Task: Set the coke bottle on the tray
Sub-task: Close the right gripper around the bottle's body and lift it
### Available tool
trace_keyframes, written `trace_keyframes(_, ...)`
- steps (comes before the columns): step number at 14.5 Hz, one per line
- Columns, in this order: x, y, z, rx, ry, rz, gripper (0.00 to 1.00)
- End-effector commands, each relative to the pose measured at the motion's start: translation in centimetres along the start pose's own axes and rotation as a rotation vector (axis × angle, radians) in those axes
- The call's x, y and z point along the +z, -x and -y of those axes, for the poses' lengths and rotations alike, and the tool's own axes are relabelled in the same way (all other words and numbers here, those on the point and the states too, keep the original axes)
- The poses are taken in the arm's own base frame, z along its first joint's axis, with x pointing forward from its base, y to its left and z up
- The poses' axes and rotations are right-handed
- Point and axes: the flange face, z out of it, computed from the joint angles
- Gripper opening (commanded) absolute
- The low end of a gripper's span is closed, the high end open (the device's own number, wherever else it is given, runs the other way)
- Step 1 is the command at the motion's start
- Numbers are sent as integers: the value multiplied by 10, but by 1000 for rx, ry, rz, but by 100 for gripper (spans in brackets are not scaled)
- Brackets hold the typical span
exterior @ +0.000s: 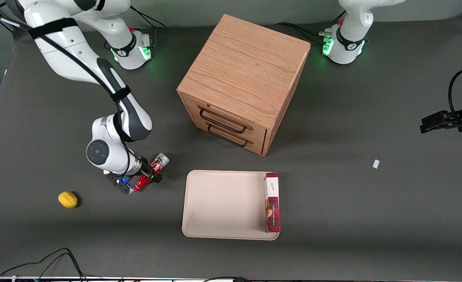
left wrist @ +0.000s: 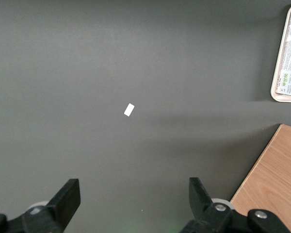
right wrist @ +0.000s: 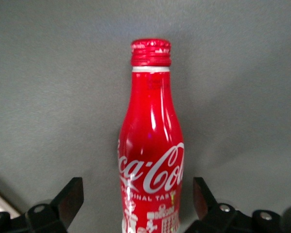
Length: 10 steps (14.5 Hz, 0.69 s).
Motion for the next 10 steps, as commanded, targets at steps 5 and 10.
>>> trace_keyframes(5, 2, 4, 1, -56, 3, -66, 0)
trace_keyframes(10, -119, 12, 22, -152, 26, -54, 0)
